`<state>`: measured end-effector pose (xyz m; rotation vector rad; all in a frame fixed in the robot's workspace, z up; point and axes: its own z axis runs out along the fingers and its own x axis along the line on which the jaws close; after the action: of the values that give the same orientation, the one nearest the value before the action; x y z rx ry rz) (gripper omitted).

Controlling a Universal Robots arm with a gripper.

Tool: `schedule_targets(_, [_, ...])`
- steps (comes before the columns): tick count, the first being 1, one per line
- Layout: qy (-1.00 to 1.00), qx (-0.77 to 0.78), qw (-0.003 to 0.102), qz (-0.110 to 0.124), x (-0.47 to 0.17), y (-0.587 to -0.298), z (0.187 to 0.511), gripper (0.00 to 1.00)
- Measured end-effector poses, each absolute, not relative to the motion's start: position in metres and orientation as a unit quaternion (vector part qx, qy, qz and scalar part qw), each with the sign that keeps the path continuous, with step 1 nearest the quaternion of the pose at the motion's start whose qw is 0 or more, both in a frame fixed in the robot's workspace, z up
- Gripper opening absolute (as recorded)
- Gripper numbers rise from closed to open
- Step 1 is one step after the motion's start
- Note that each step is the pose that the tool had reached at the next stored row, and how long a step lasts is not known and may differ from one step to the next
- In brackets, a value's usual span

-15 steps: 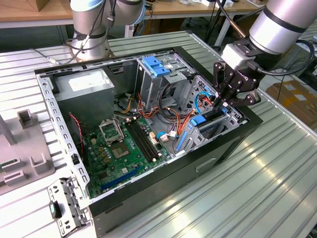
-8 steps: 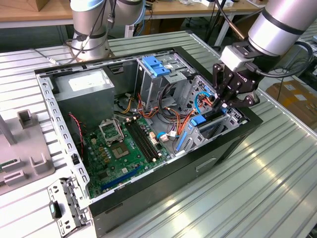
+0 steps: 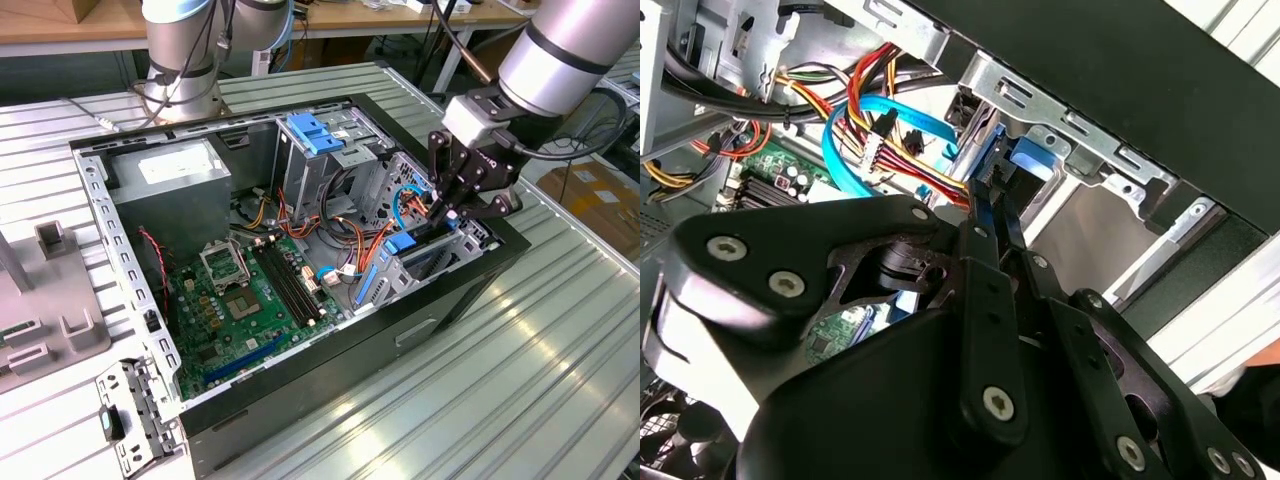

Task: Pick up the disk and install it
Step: 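Insert the first disk wire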

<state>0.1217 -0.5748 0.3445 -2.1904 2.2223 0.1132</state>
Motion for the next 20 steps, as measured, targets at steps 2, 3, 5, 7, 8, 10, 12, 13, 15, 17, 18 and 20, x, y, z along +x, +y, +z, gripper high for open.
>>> schedule_targets(2, [0.712,-0.701,0.010,0.036,0.1217,-0.5748,0.3438,0.17])
schedule_targets(3, [0.712,-0.702,0.010,0.036,0.1217,-0.5748,0.3435,0.17])
schedule_targets(5, [0.710,-0.704,0.010,0.036,0.1217,-0.5748,0.3434,0.17])
schedule_targets(7, [0.706,-0.707,0.009,0.036,0.1217,-0.5748,0.3435,0.17])
schedule_targets(8, [0.705,-0.708,0.010,0.037,0.1217,-0.5748,0.3441,0.17])
schedule_targets(10, [0.705,-0.709,0.010,0.037,0.1217,-0.5748,0.3449,0.17])
schedule_targets(12, [0.705,-0.709,0.009,0.036,0.1217,-0.5744,0.3452,0.17])
schedule_targets(13, [0.705,-0.709,0.009,0.037,0.1217,-0.5744,0.3455,0.17])
schedule_targets(15, [0.704,-0.709,0.009,0.036,0.1217,-0.5739,0.3463,0.17])
schedule_targets(17, [0.704,-0.709,0.009,0.036,0.1217,-0.5735,0.3468,0.17])
schedule_targets(18, [0.704,-0.709,0.009,0.037,0.1217,-0.5735,0.3468,0.17])
schedule_targets(20, [0.703,-0.710,0.009,0.036,0.1226,-0.5733,0.3469,0.17])
